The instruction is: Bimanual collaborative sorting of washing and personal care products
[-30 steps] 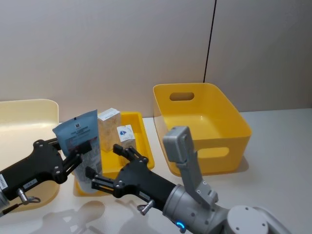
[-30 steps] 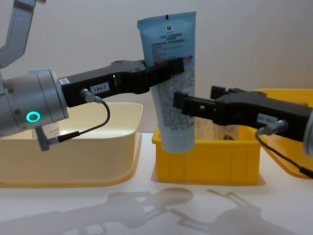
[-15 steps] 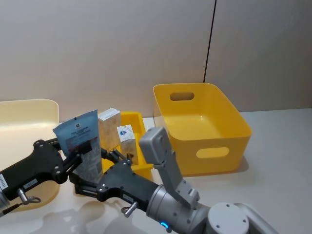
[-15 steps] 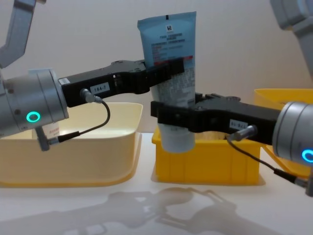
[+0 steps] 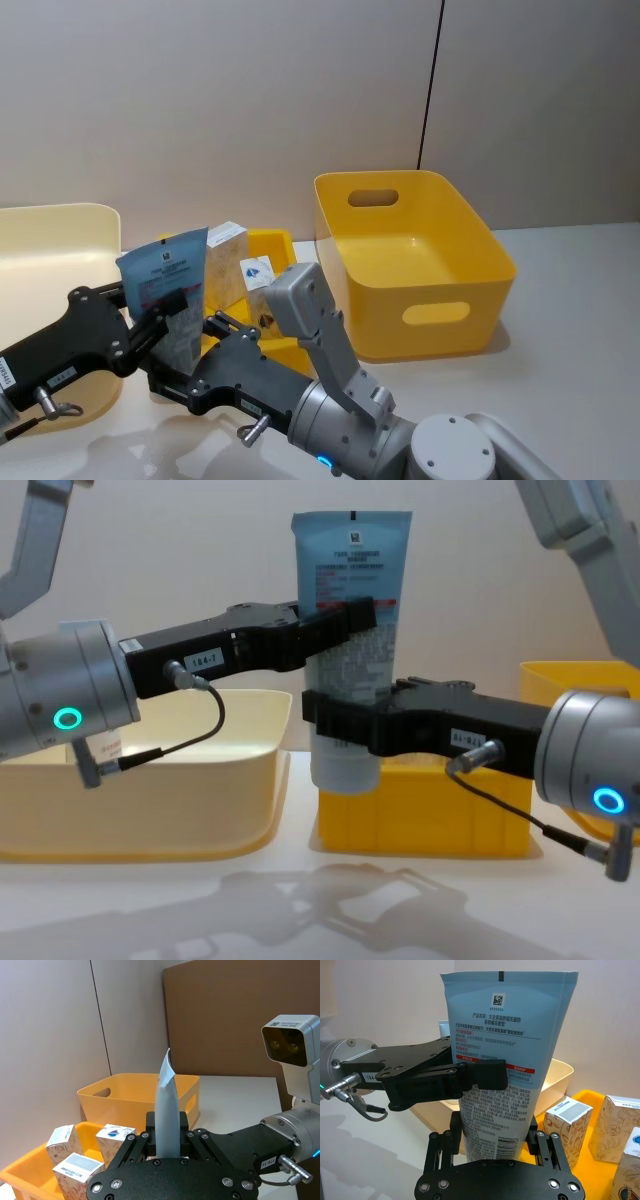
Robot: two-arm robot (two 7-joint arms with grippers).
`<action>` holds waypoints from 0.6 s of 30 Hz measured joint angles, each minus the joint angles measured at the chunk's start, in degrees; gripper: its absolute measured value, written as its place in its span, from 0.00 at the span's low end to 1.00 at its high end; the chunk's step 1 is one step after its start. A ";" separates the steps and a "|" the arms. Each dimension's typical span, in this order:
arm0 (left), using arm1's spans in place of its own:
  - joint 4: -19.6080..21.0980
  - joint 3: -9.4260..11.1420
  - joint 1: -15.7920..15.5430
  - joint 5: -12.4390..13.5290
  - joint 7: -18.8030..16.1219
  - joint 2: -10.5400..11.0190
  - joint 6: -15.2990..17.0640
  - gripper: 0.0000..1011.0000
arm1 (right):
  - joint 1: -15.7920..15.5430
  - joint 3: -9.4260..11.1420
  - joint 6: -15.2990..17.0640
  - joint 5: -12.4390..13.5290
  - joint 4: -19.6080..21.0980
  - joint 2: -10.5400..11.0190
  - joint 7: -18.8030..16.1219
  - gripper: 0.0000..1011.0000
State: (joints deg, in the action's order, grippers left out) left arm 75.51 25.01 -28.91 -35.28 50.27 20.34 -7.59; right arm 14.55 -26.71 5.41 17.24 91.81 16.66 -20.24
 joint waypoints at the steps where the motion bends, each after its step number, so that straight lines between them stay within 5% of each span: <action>1: 0.00 0.00 0.00 0.00 0.00 0.00 0.00 0.23 | 0.08 -0.08 0.02 -0.07 -0.05 -0.06 0.03 0.72; 8: 0.00 0.01 0.00 0.01 -0.01 0.04 0.00 0.23 | 0.28 -0.28 0.07 -0.31 -0.23 -0.22 0.19 0.65; 18: 0.01 0.04 0.00 0.00 0.00 -0.04 0.00 0.51 | 0.39 -0.47 0.12 -0.52 -0.35 -0.33 0.18 0.59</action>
State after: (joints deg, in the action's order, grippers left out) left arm 75.52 25.05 -28.92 -35.28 50.27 20.30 -7.60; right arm 14.94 -27.18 5.53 16.72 91.45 16.33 -20.06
